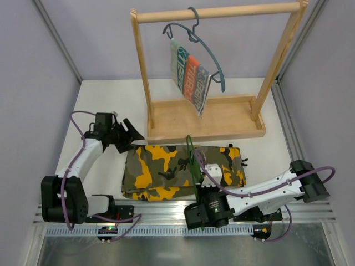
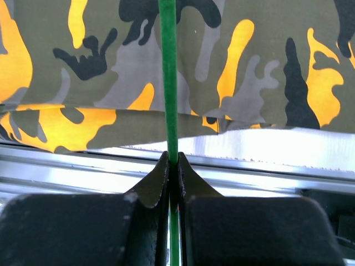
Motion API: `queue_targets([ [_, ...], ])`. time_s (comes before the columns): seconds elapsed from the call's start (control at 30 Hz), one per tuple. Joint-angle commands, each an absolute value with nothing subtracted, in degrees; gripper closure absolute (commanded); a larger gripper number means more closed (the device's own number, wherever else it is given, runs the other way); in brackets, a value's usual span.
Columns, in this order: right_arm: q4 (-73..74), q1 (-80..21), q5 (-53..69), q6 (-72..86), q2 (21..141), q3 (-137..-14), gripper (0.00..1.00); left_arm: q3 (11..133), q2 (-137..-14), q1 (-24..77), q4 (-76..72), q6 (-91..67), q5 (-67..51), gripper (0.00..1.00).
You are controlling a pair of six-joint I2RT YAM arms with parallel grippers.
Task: Place the trousers on the hanger
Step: Place trousers on hanger
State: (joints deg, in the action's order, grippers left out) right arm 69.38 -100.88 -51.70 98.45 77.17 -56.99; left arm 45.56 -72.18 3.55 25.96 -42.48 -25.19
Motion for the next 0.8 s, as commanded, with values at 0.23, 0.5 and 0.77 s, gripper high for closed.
queue_targets([
  [0.23, 71.2, -104.6, -54.9, 108.8, 80.3, -58.6, 0.96, 46.2, -78.3, 2.9, 38.0, -39.2, -6.3, 0.22],
  [0.5, 66.9, -104.6, -53.9, 110.0, 79.1, -54.9, 0.96, 42.5, -81.6, 2.9, 34.8, -41.2, -12.8, 0.29],
  [0.77, 61.7, -104.6, -51.5, 110.4, 80.8, -51.5, 0.96, 40.5, -80.2, 2.9, 33.8, -41.5, -13.2, 0.38],
])
